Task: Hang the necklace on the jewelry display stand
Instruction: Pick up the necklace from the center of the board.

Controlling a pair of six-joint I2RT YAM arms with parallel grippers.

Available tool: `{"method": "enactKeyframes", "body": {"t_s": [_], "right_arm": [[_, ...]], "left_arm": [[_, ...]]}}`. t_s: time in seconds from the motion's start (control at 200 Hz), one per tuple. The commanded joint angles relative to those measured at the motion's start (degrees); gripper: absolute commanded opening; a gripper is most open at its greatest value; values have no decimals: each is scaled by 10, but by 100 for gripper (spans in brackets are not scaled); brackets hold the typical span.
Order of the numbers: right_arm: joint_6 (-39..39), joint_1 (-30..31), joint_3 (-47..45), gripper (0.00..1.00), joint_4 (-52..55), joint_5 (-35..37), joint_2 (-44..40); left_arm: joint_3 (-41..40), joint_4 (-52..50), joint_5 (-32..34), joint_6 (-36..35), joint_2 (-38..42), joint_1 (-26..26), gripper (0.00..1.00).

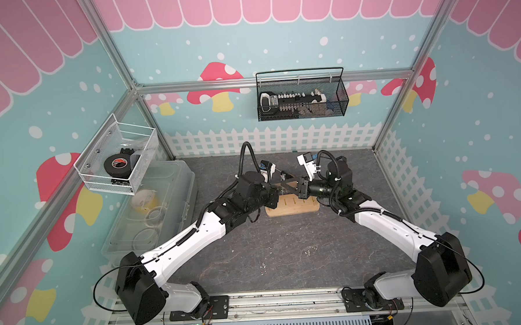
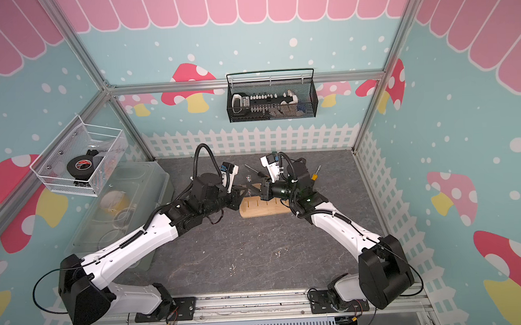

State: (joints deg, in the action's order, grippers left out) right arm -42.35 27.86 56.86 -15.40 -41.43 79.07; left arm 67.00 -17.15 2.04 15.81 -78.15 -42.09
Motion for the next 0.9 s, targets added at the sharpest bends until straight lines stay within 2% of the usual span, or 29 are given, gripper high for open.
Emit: {"method": "enactKeyframes", "body": {"t_s": [0.0, 0.895], "right_arm": [[-7, 5, 14, 2, -14, 1, -8], [2, 11, 21, 2, -1, 15, 4]], "left_arm": [[2, -2, -9, -10, 1, -3, 26], [-17, 3, -9, -7, 20, -4, 26]]}}
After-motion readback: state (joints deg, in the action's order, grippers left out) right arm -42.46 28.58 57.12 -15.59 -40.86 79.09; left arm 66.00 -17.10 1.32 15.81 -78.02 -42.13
